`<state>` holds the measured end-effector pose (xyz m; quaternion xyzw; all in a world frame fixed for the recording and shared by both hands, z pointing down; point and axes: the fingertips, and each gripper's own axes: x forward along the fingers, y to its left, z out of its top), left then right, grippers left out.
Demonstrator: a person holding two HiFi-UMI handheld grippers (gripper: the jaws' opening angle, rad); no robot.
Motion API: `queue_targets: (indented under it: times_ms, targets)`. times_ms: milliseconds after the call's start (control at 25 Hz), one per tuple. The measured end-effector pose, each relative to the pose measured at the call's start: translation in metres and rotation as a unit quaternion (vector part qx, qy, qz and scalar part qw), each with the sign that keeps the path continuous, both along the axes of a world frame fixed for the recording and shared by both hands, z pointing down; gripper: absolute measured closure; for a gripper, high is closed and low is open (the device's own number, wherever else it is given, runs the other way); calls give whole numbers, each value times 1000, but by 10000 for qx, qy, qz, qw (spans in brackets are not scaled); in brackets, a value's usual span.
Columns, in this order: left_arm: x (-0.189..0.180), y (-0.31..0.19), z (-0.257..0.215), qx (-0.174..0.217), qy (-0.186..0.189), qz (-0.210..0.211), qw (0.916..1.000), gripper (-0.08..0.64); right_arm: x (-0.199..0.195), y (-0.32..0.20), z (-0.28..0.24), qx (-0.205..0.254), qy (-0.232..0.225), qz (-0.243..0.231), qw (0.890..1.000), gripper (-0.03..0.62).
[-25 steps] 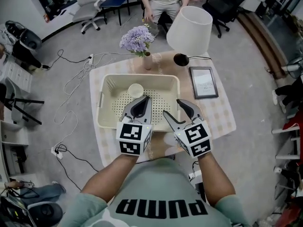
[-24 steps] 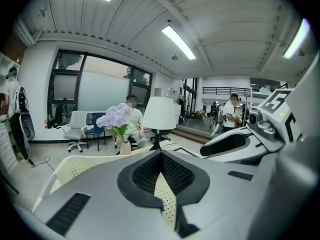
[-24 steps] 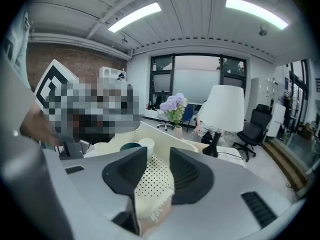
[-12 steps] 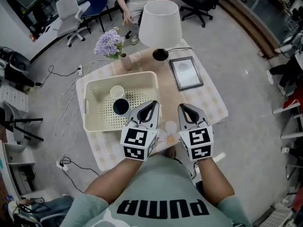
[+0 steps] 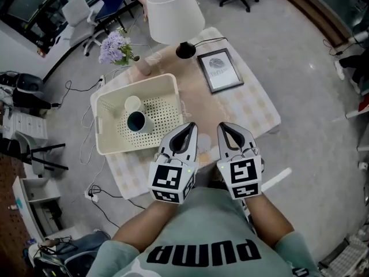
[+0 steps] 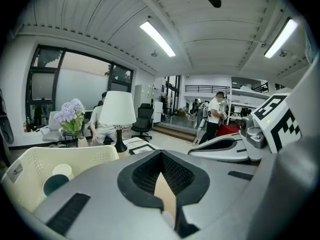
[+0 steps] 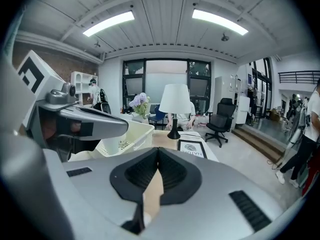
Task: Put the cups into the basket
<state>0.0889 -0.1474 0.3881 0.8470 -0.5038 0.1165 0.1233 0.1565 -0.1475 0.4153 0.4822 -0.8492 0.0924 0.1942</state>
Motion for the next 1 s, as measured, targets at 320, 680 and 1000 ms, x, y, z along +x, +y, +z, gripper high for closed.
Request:
queue_targets:
  times_ms: [320, 680, 1000]
  targets:
    - [-3, 23, 10, -81, -213, -215, 9995, 558, 6, 13, 5, 72, 6, -138, 9999, 577]
    - [-29, 54, 0, 110, -225, 67, 9997, 558, -14, 45, -12, 244, 12, 319, 9992, 578]
    - [-71, 98, -10, 298, -4, 337, 9990, 558, -42, 96, -14, 289, 112, 871, 9957, 578]
